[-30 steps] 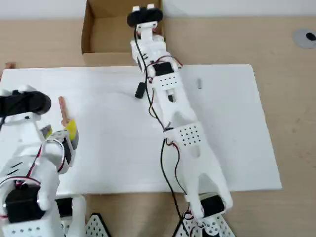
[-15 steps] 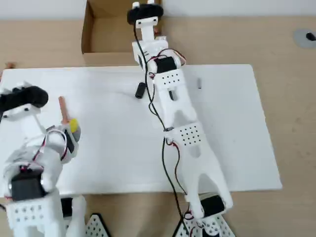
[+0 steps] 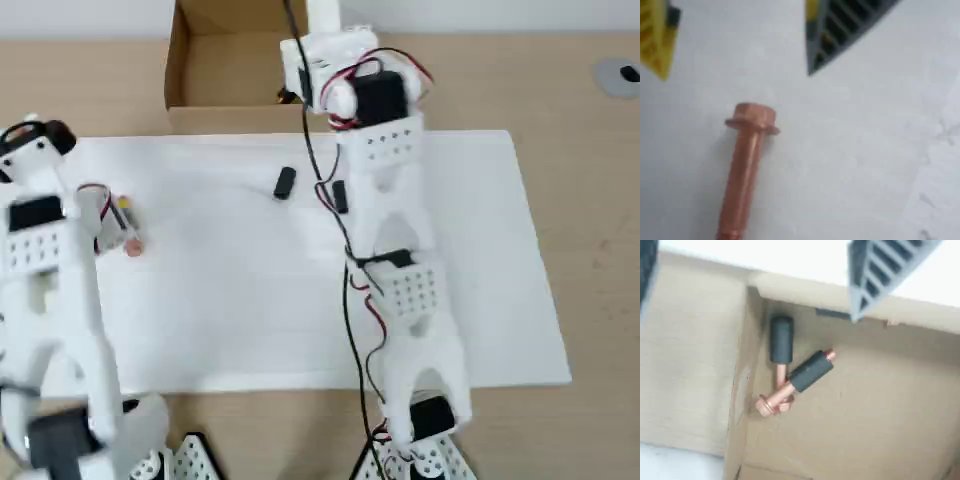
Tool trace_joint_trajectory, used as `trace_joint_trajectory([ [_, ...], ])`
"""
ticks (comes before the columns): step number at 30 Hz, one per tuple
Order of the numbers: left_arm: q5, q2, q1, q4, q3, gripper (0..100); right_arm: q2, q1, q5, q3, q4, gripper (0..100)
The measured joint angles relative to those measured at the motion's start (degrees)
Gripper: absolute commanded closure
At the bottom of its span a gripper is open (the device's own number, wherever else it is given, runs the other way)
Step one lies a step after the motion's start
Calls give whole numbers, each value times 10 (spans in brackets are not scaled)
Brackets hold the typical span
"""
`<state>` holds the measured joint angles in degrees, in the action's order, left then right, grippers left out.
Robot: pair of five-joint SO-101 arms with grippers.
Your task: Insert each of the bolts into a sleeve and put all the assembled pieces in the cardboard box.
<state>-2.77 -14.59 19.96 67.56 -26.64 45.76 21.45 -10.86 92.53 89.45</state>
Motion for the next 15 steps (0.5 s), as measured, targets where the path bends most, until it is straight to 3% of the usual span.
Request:
trace_joint_trajectory([
  [7, 0, 168, -1, -23, 32, 808, -93, 0, 0, 5, 106, 694],
  [11, 2, 214, -2, -41, 38, 810, -124, 0, 0, 5, 121, 694],
  [15, 2, 240, -3, -44, 51, 873, -147, 0, -25, 5, 122, 694],
])
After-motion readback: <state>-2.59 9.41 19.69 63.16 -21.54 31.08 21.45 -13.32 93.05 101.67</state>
